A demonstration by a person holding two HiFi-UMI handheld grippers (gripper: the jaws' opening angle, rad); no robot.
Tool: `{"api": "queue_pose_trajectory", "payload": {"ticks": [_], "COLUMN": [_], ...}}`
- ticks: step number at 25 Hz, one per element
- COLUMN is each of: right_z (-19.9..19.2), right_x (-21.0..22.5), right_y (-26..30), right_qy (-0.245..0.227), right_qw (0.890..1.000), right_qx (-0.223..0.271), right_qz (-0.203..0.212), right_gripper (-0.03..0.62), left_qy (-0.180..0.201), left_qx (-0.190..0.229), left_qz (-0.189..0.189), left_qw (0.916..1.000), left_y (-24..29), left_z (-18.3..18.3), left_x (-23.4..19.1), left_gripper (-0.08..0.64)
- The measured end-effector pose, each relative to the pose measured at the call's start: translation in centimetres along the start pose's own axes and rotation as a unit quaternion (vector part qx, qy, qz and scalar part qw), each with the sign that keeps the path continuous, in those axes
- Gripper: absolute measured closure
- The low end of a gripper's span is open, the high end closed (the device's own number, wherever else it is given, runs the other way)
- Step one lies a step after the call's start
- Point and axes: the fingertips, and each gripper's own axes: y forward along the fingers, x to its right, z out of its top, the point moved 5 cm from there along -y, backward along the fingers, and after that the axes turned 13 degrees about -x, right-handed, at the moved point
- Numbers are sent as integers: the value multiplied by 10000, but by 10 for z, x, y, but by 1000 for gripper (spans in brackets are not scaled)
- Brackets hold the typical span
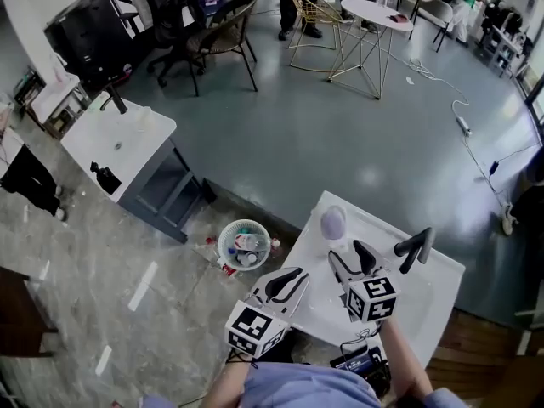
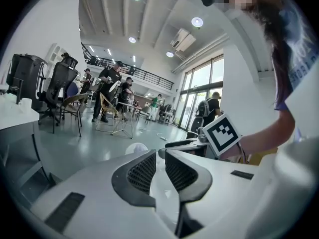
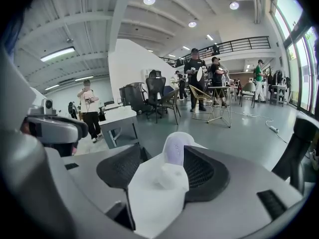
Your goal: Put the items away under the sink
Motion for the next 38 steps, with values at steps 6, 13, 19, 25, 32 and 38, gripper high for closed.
{"api": "queue_pose_trajectory", "payload": {"ticks": [6,13,19,25,32,38], "right_z": [6,13,19,12,-3,-6], "right_x": [14,26,30,38,42,45], "right_y": [45,90,117,134,142,143], "right_qy": [76,-74,59,57,565,830], "right_qw": [9989,9946,9882,9804,9868,9864], "right_qx": [-341,-819,-1279,-1584,-1145,-1102], "right_qz": [-315,-637,-841,-1172,-999,-899], "right_gripper": [245,186,163,158,152,152], "left_qy": [-128,-258,-354,-418,-514,-523], "left_qx": [4,-18,-6,27,-3,-7], "left_qz": [33,165,236,273,431,447], "left_qw": [9999,9995,9991,9988,9977,9976], "left_y": [4,6,6,4,-3,-4], "left_z": [1,-7,-10,-10,-20,-20], "left_x": [-15,-33,-42,-46,-58,-61], "left_gripper": [508,508,508,508,508,508]}}
